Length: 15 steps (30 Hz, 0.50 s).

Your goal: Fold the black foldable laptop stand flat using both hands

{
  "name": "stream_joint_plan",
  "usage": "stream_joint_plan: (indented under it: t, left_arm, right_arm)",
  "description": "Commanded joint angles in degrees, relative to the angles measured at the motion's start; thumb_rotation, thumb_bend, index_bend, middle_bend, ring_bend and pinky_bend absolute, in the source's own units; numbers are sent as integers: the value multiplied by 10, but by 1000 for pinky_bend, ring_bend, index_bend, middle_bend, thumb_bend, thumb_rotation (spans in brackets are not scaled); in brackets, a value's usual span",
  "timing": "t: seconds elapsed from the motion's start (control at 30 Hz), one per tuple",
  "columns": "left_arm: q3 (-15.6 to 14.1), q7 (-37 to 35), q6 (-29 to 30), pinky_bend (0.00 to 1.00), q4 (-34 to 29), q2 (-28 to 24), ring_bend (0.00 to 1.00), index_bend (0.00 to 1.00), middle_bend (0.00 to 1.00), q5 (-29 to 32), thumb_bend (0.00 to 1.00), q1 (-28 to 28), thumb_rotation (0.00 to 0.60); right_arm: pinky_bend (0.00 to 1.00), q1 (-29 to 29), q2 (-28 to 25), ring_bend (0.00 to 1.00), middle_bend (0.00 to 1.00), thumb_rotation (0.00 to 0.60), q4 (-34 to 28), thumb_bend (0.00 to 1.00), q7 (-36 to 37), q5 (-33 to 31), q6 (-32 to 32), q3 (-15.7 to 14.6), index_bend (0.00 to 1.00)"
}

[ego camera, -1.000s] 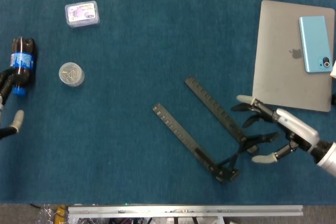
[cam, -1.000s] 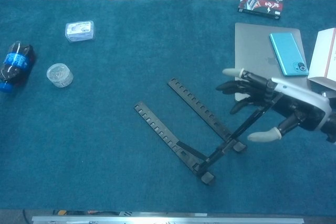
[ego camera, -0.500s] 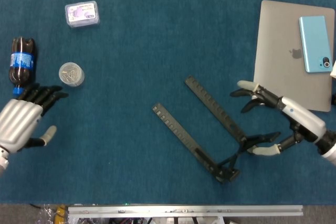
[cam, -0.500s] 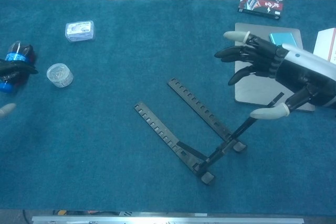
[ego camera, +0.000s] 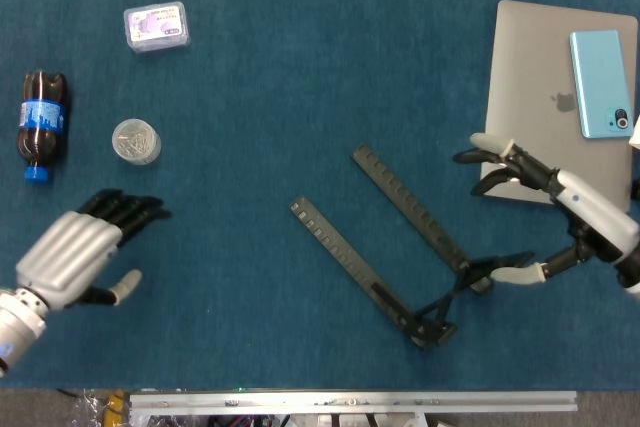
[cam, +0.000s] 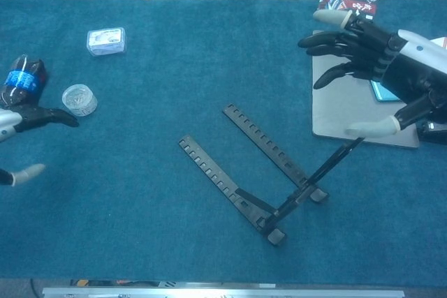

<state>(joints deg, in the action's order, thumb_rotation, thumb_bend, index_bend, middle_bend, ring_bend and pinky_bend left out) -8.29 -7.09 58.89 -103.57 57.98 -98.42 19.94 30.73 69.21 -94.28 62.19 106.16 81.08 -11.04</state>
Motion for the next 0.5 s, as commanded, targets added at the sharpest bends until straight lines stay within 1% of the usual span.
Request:
stream_joint_plan:
  t: [0.03,0.13,0.23,0.37,0.47,0.5]
  left_arm:
    - [-15,-42,-9,74,-3,10,110,134,128,-25,407,15,600]
    - [-35,-119,-30,74,-13,3,114,134,131,-49,407,39,600]
    - [-56,-197,-36,74,-22,-3,119,134,132,-73,407,58,600]
    - [-85,-306,-27,74,-21,-6,120,134,135,-102,407,79,600]
    - [-111,-406,-19,78,-16,-7,122,134,138,-127,407,100,600]
    - [-123,-449,-14,78,-13,-7,124,134,141,-140,407,110,600]
  right_arm:
    - [289,1,-5,113,156,600,-4,40,2,1,1,2,0]
    - [289,0,-9,113,156,600,-7,40,0,0,0,2,0]
    - [289,-3,-11,113,156,600,-6,40,0,-1,-2,-1,0]
    - [289,-6,-8,113,156,600,-1,41,3,-1,-3,-3,0]
    - [289,-6,-7,114,156,600,2,40,5,0,-4,-2,0]
    - [289,-6,-7,113,156,600,3,40,6,0,-4,-2,0]
